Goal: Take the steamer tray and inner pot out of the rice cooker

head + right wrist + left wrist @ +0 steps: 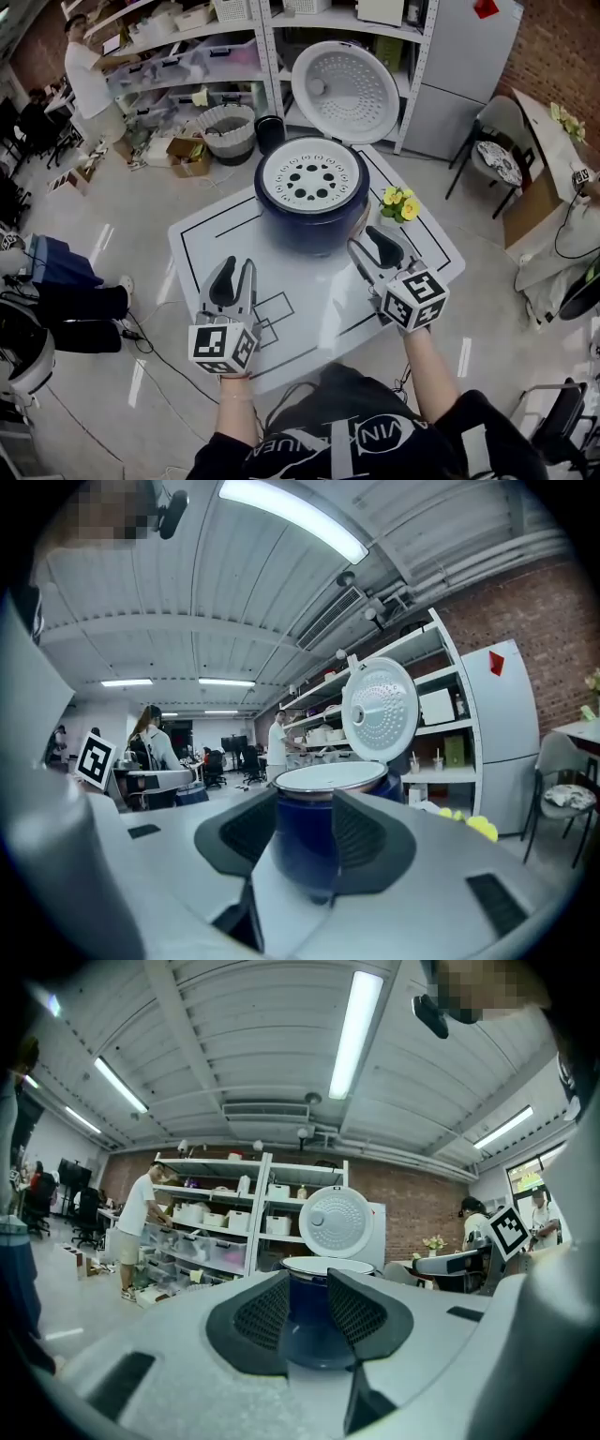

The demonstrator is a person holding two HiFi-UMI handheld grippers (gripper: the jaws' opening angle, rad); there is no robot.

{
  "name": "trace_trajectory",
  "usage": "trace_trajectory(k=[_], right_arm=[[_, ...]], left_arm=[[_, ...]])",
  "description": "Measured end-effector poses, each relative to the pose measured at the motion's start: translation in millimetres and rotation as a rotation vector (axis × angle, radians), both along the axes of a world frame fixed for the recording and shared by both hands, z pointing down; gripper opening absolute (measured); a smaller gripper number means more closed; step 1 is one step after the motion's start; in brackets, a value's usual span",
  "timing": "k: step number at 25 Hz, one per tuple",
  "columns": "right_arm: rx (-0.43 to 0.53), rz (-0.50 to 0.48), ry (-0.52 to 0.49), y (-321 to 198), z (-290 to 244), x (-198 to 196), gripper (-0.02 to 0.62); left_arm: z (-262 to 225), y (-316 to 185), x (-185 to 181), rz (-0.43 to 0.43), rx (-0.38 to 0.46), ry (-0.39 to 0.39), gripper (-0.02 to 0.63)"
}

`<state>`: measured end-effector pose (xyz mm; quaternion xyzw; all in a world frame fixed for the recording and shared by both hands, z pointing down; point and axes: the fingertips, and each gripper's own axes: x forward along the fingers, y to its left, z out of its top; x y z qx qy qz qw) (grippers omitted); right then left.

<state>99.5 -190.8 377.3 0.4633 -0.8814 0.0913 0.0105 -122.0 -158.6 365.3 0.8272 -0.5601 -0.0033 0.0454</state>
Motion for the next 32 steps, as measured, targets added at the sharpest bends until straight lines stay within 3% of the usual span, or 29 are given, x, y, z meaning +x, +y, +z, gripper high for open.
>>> trace_trajectory(k=[10,19,26,32], right_arm=[[-0.005,-0.023,0.037,-104.4,-10.1,19.3,0.172],[-0.046,-0.002,0.308,-193.6,-2.1,24.1,0.181],[-0.174,-0.006,0.528,-223.2,20.6,14.5,0.195],[-0.267,0.022,0.609,-231.6,36.1,19.6,0.186]], left_arm=[[-8.6,-71.4,27.0,-0.03,0.005,-0.012,0.114],[-6.5,-115.0,41.3,-0.009,-0.01,-0.046,0.115],[-11.1,-137.7,46.8,0.031,0.003,-0.025,0.117],[-13.7,-149.2,45.9,0.064,-0.002,0.004,0.117]])
